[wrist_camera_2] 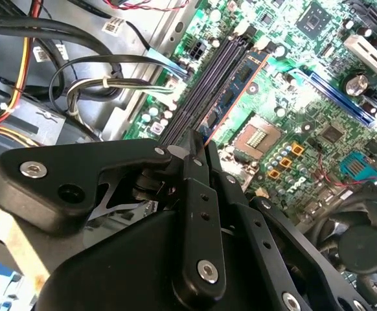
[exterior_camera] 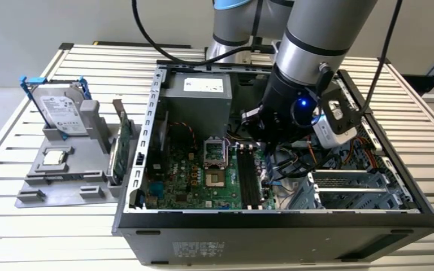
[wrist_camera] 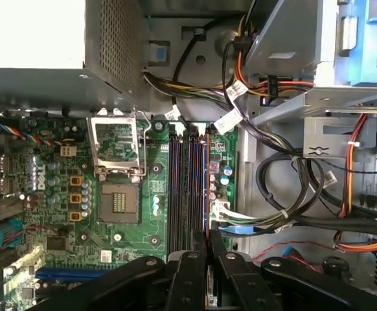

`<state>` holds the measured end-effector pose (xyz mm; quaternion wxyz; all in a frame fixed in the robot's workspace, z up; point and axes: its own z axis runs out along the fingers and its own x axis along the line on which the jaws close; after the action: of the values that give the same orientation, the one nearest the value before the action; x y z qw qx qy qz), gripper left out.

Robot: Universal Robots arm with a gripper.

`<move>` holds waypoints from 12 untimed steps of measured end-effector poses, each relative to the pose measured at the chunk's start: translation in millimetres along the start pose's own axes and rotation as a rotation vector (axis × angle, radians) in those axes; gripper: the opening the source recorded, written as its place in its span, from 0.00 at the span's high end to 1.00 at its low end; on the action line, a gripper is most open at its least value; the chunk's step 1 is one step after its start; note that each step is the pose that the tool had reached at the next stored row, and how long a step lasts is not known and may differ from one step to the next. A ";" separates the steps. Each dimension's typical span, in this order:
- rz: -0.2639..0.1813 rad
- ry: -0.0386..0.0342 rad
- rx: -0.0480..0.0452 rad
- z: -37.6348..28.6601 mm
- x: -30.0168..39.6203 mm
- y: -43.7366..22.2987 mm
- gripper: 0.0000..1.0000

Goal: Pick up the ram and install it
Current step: 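Insert the ram into the slot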

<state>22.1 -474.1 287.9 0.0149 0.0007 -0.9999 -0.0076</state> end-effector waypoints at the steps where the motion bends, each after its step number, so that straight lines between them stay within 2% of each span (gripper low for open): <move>1: 0.000 0.0000 0.0001 1.4 0.0 0.0 1.00; 12: 0.000 0.0000 0.0001 12.0 -0.4 -0.2 1.00</move>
<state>22.1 -474.1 275.9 0.0150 0.0007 -0.9999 -0.0076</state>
